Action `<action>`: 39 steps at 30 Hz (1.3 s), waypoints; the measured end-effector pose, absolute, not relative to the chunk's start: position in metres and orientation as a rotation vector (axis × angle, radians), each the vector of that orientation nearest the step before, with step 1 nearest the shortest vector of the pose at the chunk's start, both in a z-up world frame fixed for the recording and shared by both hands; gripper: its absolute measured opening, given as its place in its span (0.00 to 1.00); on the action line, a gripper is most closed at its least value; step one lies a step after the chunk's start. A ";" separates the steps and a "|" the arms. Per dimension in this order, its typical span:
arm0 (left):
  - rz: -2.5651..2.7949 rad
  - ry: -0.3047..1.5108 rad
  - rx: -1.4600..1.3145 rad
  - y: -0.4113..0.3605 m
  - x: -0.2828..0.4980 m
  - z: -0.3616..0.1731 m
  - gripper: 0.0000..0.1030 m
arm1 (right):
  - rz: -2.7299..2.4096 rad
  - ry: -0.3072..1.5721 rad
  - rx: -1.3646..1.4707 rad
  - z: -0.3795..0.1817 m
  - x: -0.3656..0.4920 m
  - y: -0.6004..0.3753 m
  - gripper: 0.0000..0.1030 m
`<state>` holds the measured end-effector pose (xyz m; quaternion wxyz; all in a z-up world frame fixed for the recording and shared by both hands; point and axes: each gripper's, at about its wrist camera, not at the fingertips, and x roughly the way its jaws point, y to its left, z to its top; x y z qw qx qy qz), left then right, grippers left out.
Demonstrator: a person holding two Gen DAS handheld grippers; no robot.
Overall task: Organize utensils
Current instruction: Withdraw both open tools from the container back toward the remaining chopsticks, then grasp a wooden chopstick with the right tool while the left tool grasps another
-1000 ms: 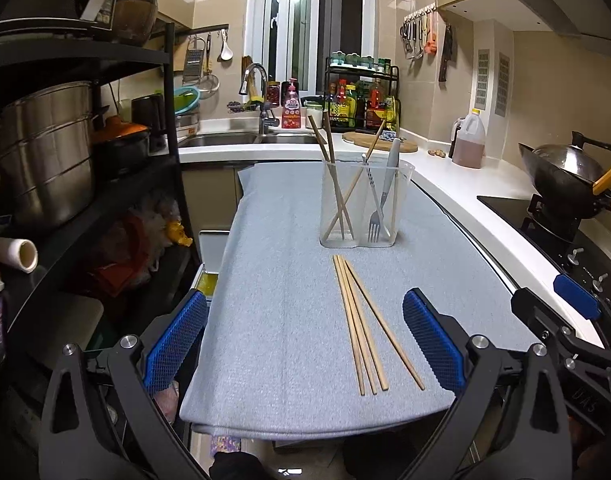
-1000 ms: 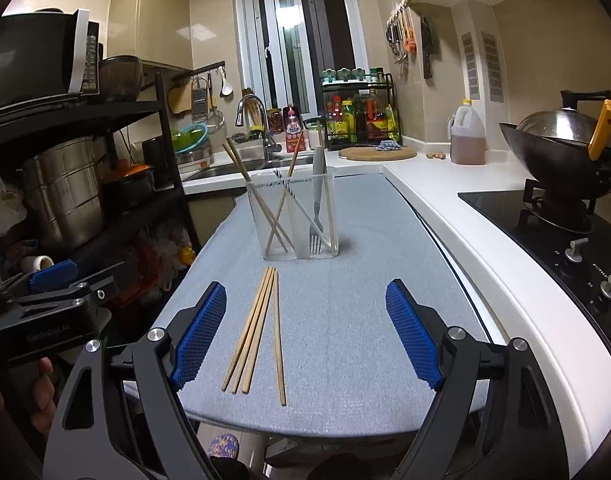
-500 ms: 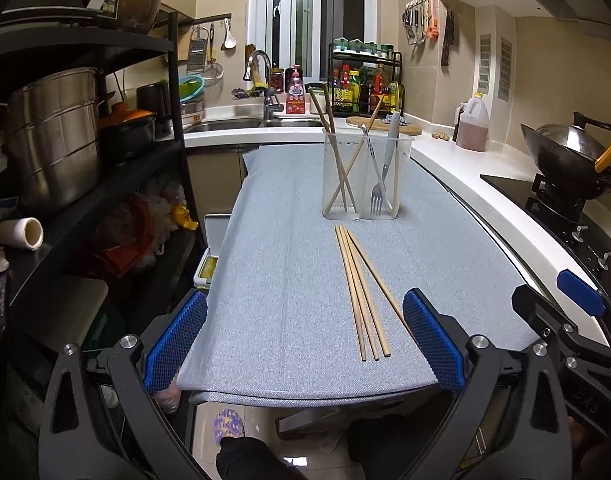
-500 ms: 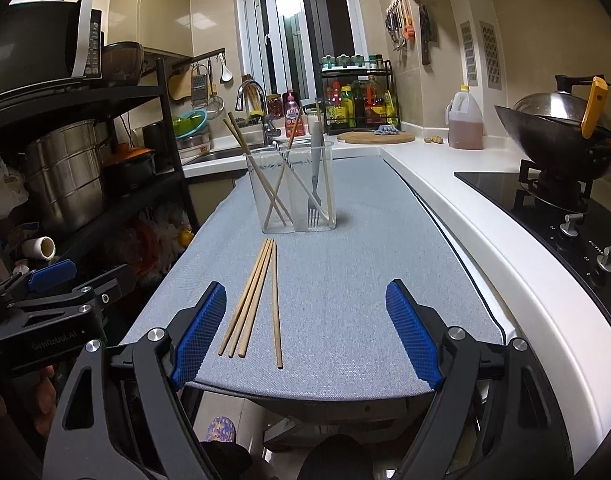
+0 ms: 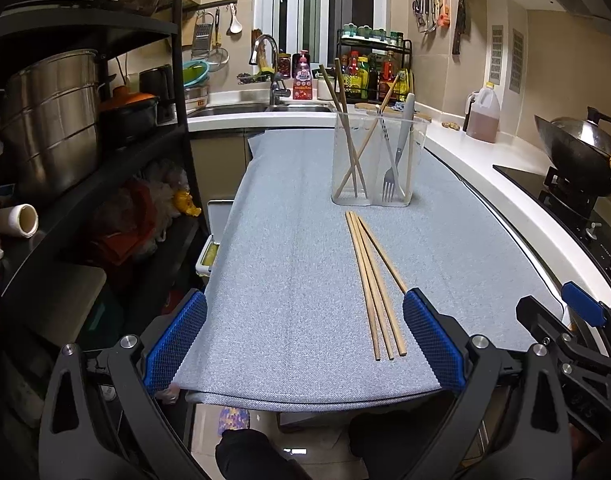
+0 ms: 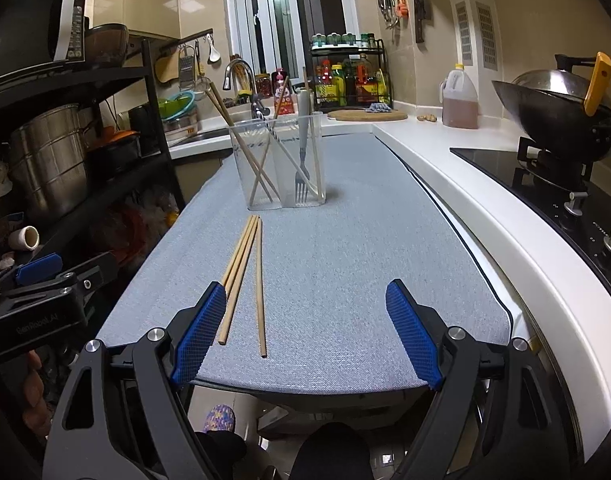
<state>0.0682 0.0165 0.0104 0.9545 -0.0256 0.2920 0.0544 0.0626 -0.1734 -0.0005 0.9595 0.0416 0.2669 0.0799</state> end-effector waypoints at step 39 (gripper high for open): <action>0.037 0.639 -0.015 0.016 0.103 -0.062 0.93 | 0.306 0.495 -0.046 -0.091 0.105 -0.138 0.05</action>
